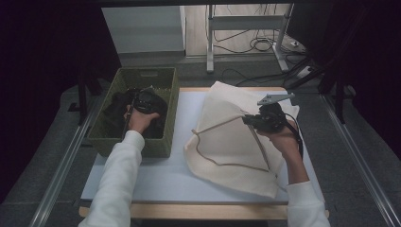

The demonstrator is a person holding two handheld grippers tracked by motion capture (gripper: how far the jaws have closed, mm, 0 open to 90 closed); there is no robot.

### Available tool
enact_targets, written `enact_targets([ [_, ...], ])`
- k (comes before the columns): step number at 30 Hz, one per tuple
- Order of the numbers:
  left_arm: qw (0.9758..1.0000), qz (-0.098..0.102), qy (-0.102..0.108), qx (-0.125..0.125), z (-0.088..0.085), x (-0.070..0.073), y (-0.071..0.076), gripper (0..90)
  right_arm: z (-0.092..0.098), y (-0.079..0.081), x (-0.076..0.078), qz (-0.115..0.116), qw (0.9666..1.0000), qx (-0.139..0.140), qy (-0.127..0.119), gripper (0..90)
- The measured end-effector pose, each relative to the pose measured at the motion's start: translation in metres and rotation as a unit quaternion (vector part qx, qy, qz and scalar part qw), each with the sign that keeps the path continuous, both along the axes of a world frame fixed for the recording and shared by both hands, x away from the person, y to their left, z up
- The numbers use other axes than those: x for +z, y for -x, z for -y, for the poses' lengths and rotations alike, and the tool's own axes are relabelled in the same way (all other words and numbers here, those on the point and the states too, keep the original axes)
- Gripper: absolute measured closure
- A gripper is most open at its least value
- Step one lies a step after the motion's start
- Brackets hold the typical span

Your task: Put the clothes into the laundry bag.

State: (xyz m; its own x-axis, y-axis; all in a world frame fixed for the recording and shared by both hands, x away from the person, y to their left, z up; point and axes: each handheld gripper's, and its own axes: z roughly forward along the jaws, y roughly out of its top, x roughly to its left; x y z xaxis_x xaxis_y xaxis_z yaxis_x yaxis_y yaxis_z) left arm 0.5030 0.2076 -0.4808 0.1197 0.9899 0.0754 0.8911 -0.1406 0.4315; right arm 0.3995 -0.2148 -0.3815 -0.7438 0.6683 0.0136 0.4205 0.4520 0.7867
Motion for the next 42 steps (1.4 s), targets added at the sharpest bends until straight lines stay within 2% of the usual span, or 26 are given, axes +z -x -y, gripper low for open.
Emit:
enact_targets([
  [3,1.0000,0.000,-0.001,-0.006,0.000,0.000,0.000,43.5,0.000,0.000,0.000,0.000,1.0000,0.000,0.000,85.3],
  [4,1.0000,0.001,0.003,-0.009,-0.001,0.001,0.001,49.7,0.000,0.000,0.000,-0.001,1.0000,-0.001,0.000,85.3],
  [8,0.9998,0.001,0.014,-0.017,-0.004,0.002,0.001,59.0,0.000,0.000,0.000,-0.001,1.0000,-0.001,-0.001,85.3],
  [14,0.9993,0.010,0.022,-0.028,-0.007,0.005,0.003,63.4,0.001,0.000,0.001,-0.001,1.0000,-0.002,-0.002,85.3],
  [16,0.9989,0.026,0.024,-0.030,-0.009,0.009,0.005,64.6,0.001,0.000,0.001,0.001,1.0000,-0.001,-0.002,85.3],
  [18,0.9985,0.042,0.009,-0.034,-0.007,0.012,0.009,65.2,0.001,-0.001,0.001,0.000,1.0000,-0.002,-0.003,85.3],
  [21,0.9979,0.051,0.008,-0.038,-0.007,0.015,0.012,65.7,0.002,-0.001,0.000,0.000,1.0000,-0.002,-0.004,85.3],
  [22,0.9971,0.062,0.007,-0.043,-0.008,0.018,0.015,65.9,0.002,-0.001,0.000,0.000,1.0000,-0.002,-0.004,85.3],
  [23,0.9971,0.062,0.007,-0.043,-0.008,0.018,0.015,66.0,0.002,-0.001,0.001,0.000,1.0000,-0.002,-0.003,85.3],
  [25,0.9959,0.078,0.014,-0.044,-0.010,0.021,0.019,66.2,0.002,-0.001,0.001,0.001,1.0000,-0.002,-0.003,85.3],
  [26,0.9930,0.100,0.018,-0.060,-0.013,0.025,0.023,66.2,0.002,-0.001,0.001,0.002,1.0000,-0.002,-0.003,85.3],
  [27,0.9913,0.114,0.024,-0.062,-0.014,0.027,0.026,66.2,0.002,-0.001,0.001,0.002,1.0000,-0.002,-0.003,85.3],
  [28,0.9913,0.114,0.024,-0.062,-0.014,0.027,0.026,66.2,0.002,-0.001,0.001,0.002,1.0000,-0.002,-0.004,85.3],
  [30,0.9886,0.133,0.031,-0.063,-0.017,0.030,0.032,66.3,0.002,-0.001,0.001,0.002,1.0000,-0.002,-0.004,85.3],
  [31,0.9866,0.146,0.030,-0.067,-0.019,0.034,0.037,66.4,0.002,-0.001,0.001,0.001,1.0000,-0.003,-0.004,85.3],
  [33,0.9858,0.150,0.032,-0.068,-0.020,0.037,0.039,66.5,0.002,-0.001,0.001,0.002,1.0000,-0.002,-0.004,85.3],
  [35,0.9838,0.161,0.038,-0.070,-0.022,0.042,0.043,66.7,0.002,-0.001,0.002,0.002,1.0000,-0.001,-0.004,85.3],
  [36,0.9812,0.175,0.043,-0.070,-0.024,0.048,0.048,66.7,0.002,0.000,0.002,0.003,1.0000,-0.001,-0.005,85.3],
  [37,0.9812,0.175,0.043,-0.070,-0.024,0.048,0.048,66.7,0.002,0.000,0.002,0.003,1.0000,-0.001,-0.005,85.3],
  [38,0.9775,0.189,0.053,-0.077,-0.026,0.054,0.052,66.7,0.002,-0.001,0.002,0.003,1.0000,-0.001,-0.005,85.3],
  [39,0.9775,0.189,0.053,-0.077,-0.026,0.054,0.052,66.8,0.002,-0.001,0.002,0.003,1.0000,-0.001,-0.005,85.3],
  [42,0.9711,0.211,0.073,-0.084,-0.030,0.064,0.059,66.8,0.003,-0.001,0.002,0.000,1.0000,-0.002,-0.007,85.4],
])
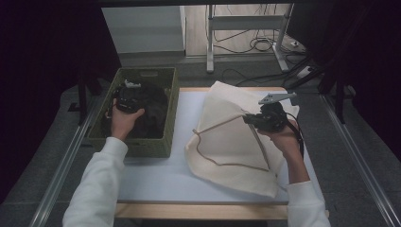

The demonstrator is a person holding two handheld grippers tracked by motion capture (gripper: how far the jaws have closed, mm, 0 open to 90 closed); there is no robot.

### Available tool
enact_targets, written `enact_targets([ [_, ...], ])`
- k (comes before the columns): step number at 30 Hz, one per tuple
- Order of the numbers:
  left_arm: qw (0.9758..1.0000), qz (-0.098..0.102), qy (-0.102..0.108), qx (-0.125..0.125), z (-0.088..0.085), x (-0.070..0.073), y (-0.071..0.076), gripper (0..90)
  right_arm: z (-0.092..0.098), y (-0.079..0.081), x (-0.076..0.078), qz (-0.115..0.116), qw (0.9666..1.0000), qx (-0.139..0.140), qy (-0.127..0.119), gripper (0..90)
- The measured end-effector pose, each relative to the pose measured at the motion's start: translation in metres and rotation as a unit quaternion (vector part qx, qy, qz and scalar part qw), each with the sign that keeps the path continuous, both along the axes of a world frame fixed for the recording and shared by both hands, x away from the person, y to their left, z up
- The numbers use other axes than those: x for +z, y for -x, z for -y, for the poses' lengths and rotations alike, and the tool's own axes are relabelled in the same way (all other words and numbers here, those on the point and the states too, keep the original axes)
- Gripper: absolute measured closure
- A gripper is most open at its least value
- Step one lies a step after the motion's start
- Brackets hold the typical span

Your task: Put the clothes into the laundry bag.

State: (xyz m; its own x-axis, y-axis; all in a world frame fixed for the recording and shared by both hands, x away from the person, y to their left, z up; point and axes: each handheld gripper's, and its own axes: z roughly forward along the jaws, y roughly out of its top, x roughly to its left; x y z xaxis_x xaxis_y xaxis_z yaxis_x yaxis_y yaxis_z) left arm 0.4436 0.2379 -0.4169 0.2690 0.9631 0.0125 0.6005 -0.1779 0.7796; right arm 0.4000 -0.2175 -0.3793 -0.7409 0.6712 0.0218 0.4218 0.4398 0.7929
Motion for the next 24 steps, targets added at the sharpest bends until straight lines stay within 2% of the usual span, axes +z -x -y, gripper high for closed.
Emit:
enact_targets([
  [6,0.9995,0.029,0.010,-0.003,-0.006,0.016,0.011,67.0,0.001,0.000,0.000,0.000,1.0000,-0.001,-0.001,86.0],
  [9,0.9988,0.039,0.028,-0.011,-0.010,0.022,0.015,67.0,0.002,0.000,0.000,-0.001,1.0000,-0.001,-0.001,86.1],
  [15,0.9971,0.066,0.031,-0.023,-0.011,0.034,0.025,67.1,0.002,0.000,0.000,0.000,1.0000,-0.001,-0.001,86.0],
  [19,0.9964,0.074,0.031,-0.025,-0.012,0.037,0.028,67.1,0.002,-0.001,0.000,0.000,1.0000,0.000,0.000,86.0],
  [24,0.9953,0.084,0.042,-0.024,-0.017,0.042,0.034,67.1,0.003,0.000,0.000,0.000,1.0000,-0.003,-0.001,86.1],
])
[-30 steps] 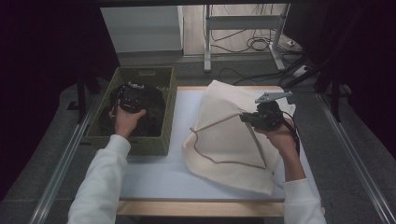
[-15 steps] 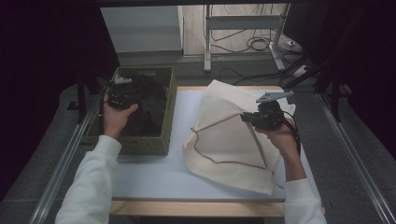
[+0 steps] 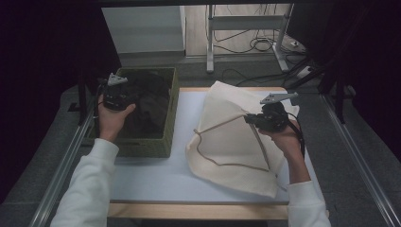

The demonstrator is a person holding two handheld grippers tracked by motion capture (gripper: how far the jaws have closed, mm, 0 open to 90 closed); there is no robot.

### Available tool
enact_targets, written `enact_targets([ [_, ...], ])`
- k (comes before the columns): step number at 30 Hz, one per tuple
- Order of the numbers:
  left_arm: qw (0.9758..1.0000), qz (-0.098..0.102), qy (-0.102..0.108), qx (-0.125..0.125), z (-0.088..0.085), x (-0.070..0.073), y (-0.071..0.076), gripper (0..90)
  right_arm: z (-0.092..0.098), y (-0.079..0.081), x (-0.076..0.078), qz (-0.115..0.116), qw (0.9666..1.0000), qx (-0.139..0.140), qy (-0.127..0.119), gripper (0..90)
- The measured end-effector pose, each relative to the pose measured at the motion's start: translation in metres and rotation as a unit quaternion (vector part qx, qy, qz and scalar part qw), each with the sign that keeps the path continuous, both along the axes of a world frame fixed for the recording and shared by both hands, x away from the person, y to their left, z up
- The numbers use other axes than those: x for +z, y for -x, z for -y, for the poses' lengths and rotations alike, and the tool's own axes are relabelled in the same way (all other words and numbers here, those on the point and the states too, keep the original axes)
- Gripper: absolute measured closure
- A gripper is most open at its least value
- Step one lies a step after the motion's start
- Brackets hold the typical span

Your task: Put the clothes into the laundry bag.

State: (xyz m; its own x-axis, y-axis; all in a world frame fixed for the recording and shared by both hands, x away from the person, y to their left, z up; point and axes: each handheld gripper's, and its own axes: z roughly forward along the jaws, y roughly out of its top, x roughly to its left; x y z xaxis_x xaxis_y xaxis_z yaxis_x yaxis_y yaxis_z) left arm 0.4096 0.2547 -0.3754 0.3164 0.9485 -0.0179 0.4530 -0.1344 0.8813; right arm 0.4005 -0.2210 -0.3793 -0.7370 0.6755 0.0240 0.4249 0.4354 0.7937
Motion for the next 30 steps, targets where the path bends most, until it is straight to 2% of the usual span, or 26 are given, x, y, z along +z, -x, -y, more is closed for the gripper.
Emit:
enact_targets([
  [3,0.9999,0.011,0.010,0.000,-0.004,0.007,0.006,67.0,0.000,0.000,0.000,0.000,1.0000,0.000,0.000,86.0],
  [7,0.9997,0.021,0.012,-0.001,-0.005,0.014,0.010,67.0,0.000,0.000,0.000,0.000,1.0000,0.000,0.000,86.1],
  [14,0.9986,0.052,0.013,-0.006,-0.005,0.029,0.024,67.0,0.000,0.001,0.000,0.001,1.0000,-0.002,0.000,86.0],
  [19,0.9973,0.067,0.030,-0.009,-0.007,0.041,0.031,67.0,0.000,0.000,0.000,0.001,1.0000,-0.001,0.001,86.1],
  [22,0.9965,0.079,0.023,-0.014,-0.005,0.048,0.038,67.0,0.000,0.000,0.000,-0.001,1.0000,-0.002,0.001,86.0],
  [26,0.9955,0.090,0.026,-0.016,-0.003,0.051,0.042,67.0,0.000,0.000,0.000,0.000,1.0000,-0.002,0.001,86.1],
  [30,0.9951,0.093,0.027,-0.022,-0.001,0.055,0.047,67.0,0.001,0.000,0.000,0.002,1.0000,-0.001,0.001,86.1],
])
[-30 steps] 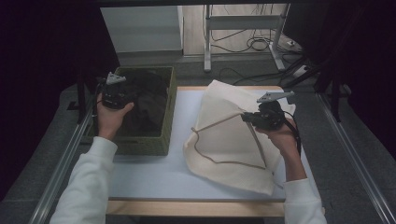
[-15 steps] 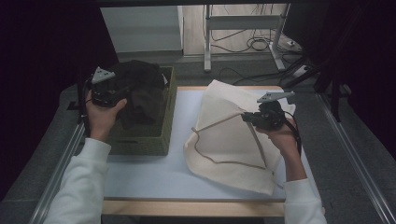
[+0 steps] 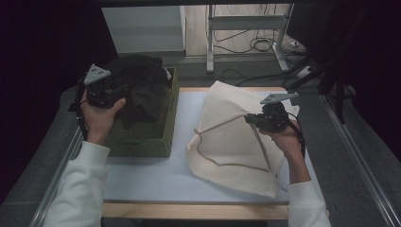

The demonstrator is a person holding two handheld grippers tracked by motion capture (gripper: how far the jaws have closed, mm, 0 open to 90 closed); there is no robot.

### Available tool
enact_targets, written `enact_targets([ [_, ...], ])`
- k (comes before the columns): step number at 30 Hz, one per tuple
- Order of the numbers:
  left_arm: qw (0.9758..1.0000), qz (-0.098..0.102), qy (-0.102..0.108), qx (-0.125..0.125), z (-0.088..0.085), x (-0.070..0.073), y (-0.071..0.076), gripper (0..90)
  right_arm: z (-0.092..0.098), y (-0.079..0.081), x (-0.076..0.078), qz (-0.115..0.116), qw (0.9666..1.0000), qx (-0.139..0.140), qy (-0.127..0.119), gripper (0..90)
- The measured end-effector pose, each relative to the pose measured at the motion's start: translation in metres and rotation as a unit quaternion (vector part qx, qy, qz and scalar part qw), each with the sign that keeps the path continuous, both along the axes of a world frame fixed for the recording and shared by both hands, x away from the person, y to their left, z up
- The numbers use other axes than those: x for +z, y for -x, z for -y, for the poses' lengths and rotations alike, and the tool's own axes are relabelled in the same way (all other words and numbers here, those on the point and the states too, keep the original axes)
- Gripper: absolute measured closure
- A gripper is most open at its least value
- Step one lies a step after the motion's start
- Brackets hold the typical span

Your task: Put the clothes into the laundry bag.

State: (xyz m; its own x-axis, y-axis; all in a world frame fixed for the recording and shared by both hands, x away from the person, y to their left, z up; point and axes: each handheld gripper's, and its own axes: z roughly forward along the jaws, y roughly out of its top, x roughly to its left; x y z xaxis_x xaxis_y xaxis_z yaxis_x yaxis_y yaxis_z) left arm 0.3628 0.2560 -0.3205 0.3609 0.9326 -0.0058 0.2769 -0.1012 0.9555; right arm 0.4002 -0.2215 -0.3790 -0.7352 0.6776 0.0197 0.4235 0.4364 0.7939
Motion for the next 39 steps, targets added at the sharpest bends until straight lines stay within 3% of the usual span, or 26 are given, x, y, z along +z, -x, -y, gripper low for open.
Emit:
enact_targets([
  [17,0.9990,0.035,-0.011,-0.028,0.011,0.022,0.028,66.9,-0.001,0.000,-0.001,-0.001,1.0000,0.000,0.000,86.0],
  [27,0.9985,0.037,-0.011,-0.039,0.013,0.022,0.035,66.9,-0.001,0.000,-0.001,-0.001,1.0000,-0.001,0.000,86.1],
  [39,0.9974,0.042,0.003,-0.059,0.021,0.020,0.047,66.9,-0.001,0.000,-0.001,-0.001,1.0000,-0.003,0.000,86.0],
])
